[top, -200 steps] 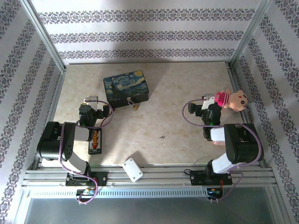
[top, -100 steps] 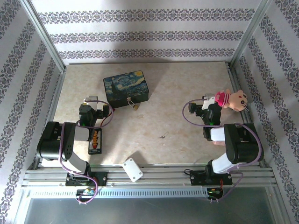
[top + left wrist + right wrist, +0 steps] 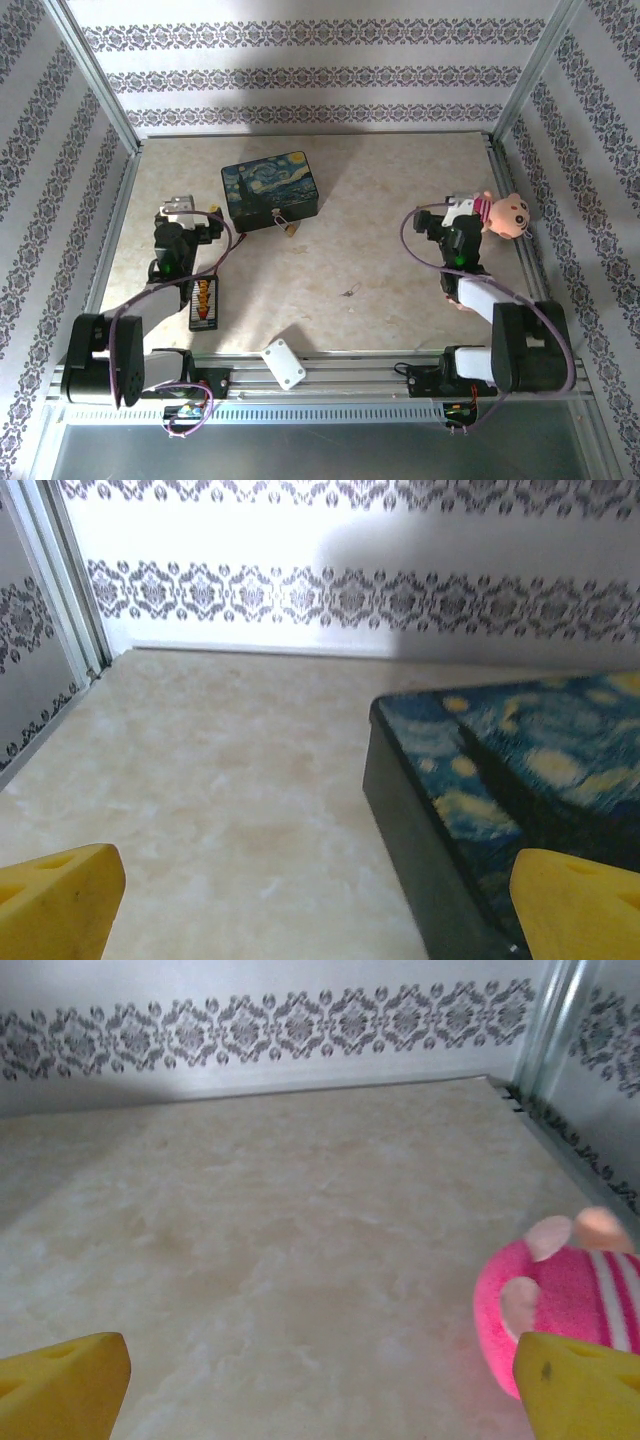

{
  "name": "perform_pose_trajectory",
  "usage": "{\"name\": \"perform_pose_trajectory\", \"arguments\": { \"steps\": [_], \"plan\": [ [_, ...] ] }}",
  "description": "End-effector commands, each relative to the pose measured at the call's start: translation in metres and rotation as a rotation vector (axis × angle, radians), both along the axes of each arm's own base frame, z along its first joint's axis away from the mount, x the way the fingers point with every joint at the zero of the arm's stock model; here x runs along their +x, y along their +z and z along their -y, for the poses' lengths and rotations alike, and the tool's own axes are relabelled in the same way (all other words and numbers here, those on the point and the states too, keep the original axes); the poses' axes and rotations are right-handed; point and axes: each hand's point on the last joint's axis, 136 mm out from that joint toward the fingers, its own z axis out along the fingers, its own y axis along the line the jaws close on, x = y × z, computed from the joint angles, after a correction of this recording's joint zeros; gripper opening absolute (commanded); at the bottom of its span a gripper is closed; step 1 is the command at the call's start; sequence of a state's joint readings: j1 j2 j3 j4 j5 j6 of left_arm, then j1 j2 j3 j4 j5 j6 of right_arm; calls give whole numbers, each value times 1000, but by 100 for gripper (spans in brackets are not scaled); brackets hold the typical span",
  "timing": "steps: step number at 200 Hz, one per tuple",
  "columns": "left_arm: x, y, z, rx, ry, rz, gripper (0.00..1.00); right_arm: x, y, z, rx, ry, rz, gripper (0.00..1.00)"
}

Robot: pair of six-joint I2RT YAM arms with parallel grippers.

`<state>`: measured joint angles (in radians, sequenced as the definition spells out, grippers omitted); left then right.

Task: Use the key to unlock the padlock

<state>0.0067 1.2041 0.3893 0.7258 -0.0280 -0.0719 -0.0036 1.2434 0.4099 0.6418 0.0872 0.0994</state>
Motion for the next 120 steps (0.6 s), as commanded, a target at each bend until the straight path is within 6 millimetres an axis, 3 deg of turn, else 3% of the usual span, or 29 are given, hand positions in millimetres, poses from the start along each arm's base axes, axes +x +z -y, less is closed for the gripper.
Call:
{"name": "perform_pose_trajectory", "arguments": {
  "steps": [1,18,48,78,120],
  "plan": [
    [-1,15,7,-97,-22,9,99,-15,3,5,33,-66,-50,98],
    [-3,20,20,-161,-70,5,99,-25,8,0,24,-73,-78,98],
    [-7,23,62,-253,-199,-7,99,-43,10,-28,-25,-14,-152,98],
    [-18,12,110,-261,-301,-49,99,-65,11,-59,-124,10,-251,98],
    [-30,-2,150,-380,-387,-118,99,-104,1,-104,-181,89,-436,95]
  ]
}}
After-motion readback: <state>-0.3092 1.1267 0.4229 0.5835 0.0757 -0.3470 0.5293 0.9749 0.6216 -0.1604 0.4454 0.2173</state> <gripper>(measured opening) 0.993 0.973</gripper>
